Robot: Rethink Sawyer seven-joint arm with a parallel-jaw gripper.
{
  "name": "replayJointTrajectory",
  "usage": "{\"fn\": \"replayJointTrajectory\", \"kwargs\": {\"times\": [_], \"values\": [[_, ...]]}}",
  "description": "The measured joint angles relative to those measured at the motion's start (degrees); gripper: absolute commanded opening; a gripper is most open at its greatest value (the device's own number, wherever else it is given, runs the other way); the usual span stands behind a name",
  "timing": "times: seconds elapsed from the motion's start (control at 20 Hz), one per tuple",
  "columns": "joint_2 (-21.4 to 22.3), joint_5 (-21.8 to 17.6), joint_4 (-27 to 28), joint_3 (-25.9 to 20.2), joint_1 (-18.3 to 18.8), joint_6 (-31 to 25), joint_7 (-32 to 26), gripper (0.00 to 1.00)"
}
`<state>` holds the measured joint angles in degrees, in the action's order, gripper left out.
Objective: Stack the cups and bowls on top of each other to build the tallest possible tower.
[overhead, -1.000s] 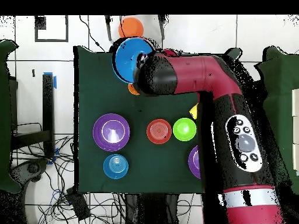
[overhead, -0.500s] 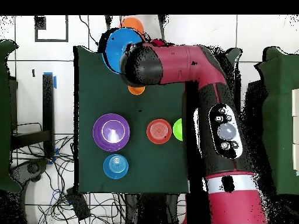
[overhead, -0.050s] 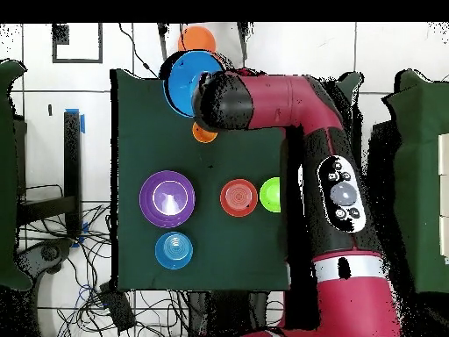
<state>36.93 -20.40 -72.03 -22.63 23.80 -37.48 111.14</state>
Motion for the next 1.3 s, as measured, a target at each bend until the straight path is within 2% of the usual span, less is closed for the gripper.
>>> {"fn": "replayJointTrajectory", "kwargs": {"times": [0.5, 1.3], "values": [[-0.5, 2.2, 0.0, 0.8, 0.4, 0.1, 0.0, 0.00], [-0.4, 3.0, 0.0, 1.1, 0.4, 0.1, 0.0, 0.00]]}}
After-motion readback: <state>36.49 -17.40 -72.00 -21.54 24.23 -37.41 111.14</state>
